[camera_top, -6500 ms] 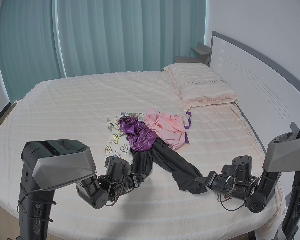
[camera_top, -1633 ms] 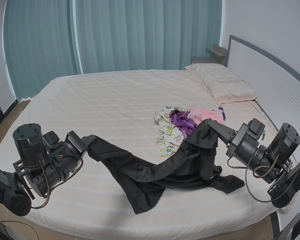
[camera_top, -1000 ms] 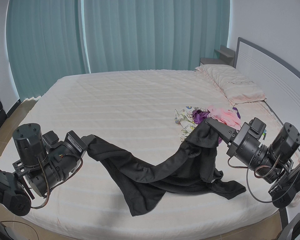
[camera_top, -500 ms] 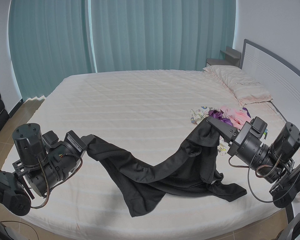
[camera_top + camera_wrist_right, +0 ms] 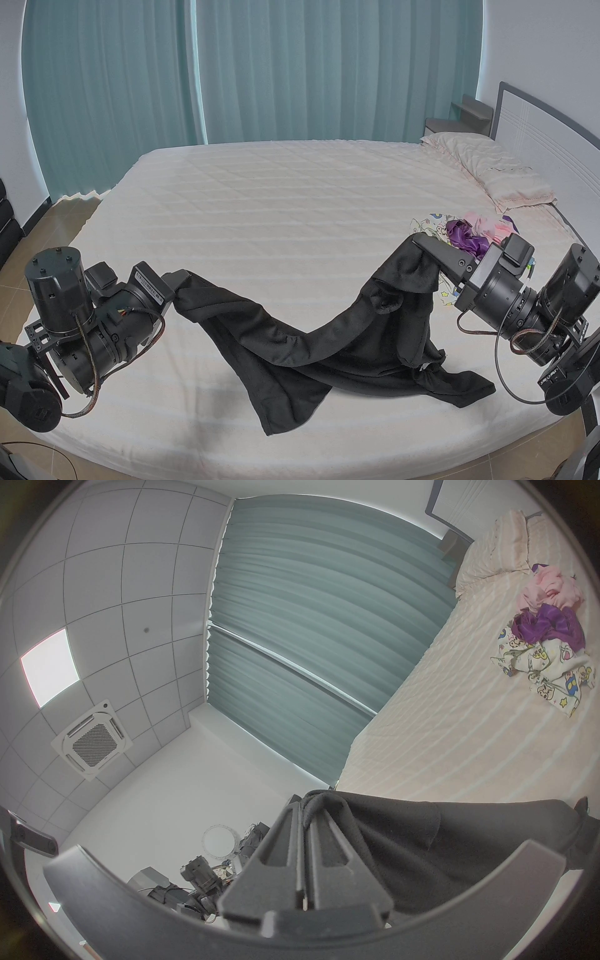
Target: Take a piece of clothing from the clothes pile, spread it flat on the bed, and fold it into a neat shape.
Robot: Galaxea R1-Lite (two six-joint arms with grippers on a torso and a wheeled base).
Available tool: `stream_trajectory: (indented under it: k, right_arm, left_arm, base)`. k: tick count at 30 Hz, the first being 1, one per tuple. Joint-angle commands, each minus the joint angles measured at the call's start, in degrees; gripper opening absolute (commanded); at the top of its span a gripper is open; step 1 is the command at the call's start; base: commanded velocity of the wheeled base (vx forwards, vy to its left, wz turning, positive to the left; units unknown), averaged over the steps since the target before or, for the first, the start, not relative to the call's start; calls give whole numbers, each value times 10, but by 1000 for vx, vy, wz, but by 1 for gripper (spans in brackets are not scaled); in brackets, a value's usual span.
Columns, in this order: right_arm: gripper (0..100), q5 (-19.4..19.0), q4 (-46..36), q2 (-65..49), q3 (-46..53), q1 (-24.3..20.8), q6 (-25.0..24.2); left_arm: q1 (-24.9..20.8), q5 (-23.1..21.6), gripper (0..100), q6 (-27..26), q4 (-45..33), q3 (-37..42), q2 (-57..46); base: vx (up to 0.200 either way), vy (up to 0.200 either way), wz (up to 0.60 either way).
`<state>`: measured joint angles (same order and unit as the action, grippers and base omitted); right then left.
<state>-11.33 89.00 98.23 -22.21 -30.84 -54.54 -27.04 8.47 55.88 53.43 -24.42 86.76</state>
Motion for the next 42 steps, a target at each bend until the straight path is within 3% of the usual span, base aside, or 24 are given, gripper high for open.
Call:
stream_trajectory:
  k: [1,14,27,32,36,38,42]
  right_arm:
    - [0,2,6,29,-9,4,3]
    - [0,2,6,6,45,18,11]
    - [0,-4,2,-175,135,-9,11]
    - [0,-6,-12,-261,140,-9,12]
    - [0,-11,-59,-345,100,-7,13]
    - [0,-26,-200,-448,28,-7,13]
    - [0,-41,-409,-540,-75,-6,10]
  left_arm:
    - [0,1,0,0,0,1,1]
    - [-21,1,0,-7,1,29,5]
    - [-95,20,0,-10,-3,69,-82]
    - [-101,33,0,-11,-54,62,-134]
    - [-101,35,0,-14,-79,52,-180]
    - [-101,34,0,-24,-130,29,-235]
    - [-101,34,0,-25,-205,-14,-284]
  base:
    - [0,200,0]
    - [-31,31,0]
    - [-200,0,0]
    - [-200,0,0]
    - [-200,0,0]
    - [-200,0,0]
    - [-50,0,0]
